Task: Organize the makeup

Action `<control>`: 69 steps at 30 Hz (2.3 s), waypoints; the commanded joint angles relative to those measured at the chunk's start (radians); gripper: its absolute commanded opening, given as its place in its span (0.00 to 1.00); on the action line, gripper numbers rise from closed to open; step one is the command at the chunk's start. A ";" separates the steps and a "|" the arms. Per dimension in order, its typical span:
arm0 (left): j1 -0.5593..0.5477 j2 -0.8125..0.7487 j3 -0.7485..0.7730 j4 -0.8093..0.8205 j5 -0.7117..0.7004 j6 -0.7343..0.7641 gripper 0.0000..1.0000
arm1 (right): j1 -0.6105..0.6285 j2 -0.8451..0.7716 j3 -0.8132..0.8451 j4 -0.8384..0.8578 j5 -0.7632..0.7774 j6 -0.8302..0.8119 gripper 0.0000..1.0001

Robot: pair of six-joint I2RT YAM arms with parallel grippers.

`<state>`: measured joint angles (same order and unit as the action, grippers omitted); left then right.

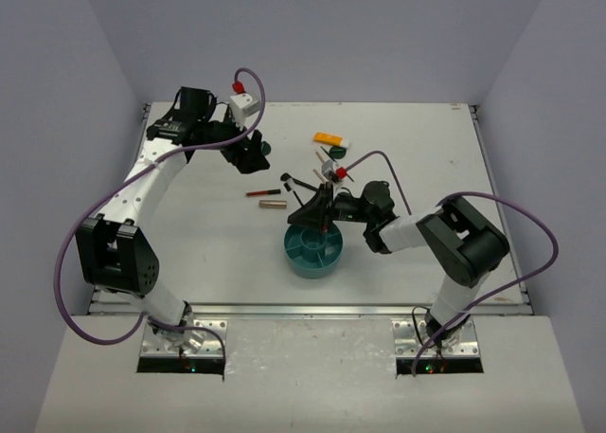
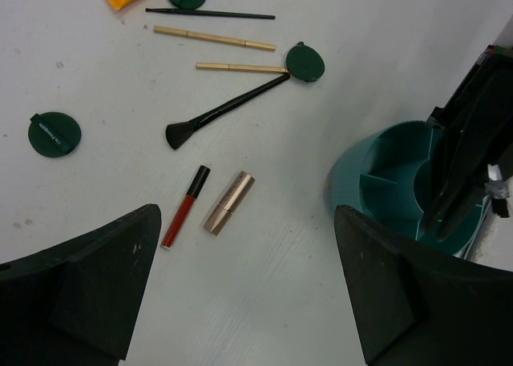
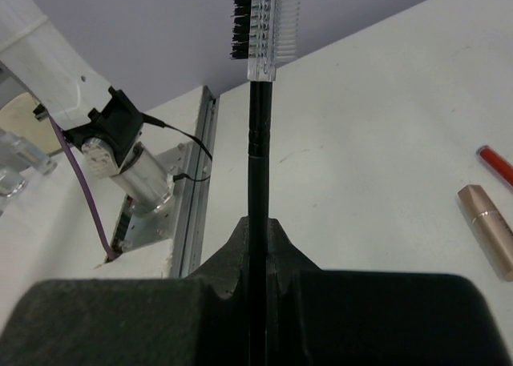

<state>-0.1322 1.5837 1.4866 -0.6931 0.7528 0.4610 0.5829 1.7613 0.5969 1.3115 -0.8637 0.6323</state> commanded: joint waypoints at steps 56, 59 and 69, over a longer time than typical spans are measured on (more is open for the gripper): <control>0.012 0.000 0.068 0.073 -0.305 -0.098 0.98 | -0.244 -0.207 0.902 -1.682 0.542 -0.430 0.90; 0.019 0.009 0.052 0.079 -0.357 -0.094 0.98 | -0.267 -0.036 1.026 -1.789 0.640 -0.459 0.76; 0.030 0.032 0.007 0.081 -0.397 -0.071 1.00 | -0.278 0.405 1.418 -2.000 0.726 -0.492 0.62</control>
<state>-0.1154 1.5996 1.5023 -0.6460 0.3861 0.3874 0.3054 2.1105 1.8958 -0.5364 -0.1952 0.1827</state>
